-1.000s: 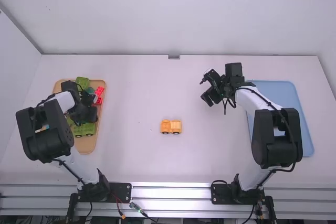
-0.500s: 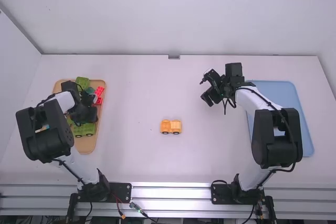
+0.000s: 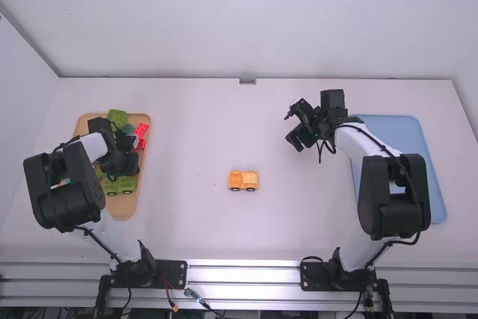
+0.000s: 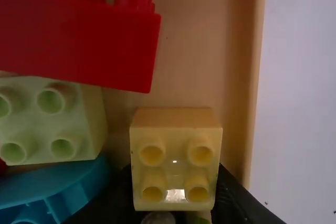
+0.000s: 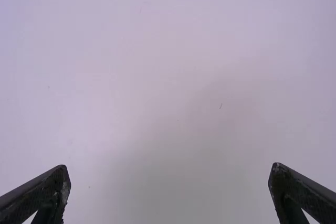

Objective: Assemble lego blocks to make yellow taxi

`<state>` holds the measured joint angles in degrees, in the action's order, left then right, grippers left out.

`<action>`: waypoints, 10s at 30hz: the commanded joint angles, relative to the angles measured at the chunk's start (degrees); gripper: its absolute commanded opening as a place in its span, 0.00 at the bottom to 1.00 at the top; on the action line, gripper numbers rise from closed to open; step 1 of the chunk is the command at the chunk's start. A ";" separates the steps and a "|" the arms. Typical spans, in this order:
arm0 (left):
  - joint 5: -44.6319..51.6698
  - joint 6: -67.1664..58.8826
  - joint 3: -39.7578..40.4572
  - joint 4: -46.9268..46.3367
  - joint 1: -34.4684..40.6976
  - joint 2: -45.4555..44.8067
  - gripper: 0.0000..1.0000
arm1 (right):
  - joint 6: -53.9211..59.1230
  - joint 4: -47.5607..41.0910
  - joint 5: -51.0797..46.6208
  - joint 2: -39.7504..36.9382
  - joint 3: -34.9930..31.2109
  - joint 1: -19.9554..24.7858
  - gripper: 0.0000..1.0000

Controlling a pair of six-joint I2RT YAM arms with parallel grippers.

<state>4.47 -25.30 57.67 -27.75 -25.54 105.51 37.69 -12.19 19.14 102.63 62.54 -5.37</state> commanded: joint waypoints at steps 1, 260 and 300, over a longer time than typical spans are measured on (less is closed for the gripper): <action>0.48 0.00 -1.46 -0.28 0.79 0.57 0.35 | -0.15 -0.24 0.33 -0.42 0.44 -0.24 0.99; 48.57 -35.39 -19.69 35.32 36.89 -6.27 0.14 | 11.85 45.18 35.82 13.97 -24.94 -15.21 0.88; 43.67 -33.77 -18.53 38.51 38.23 -2.54 0.11 | 17.22 35.01 33.35 13.99 -21.73 -16.41 0.56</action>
<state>50.02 -60.45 38.35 10.98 13.56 102.15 54.19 23.38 52.53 115.74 40.40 -21.65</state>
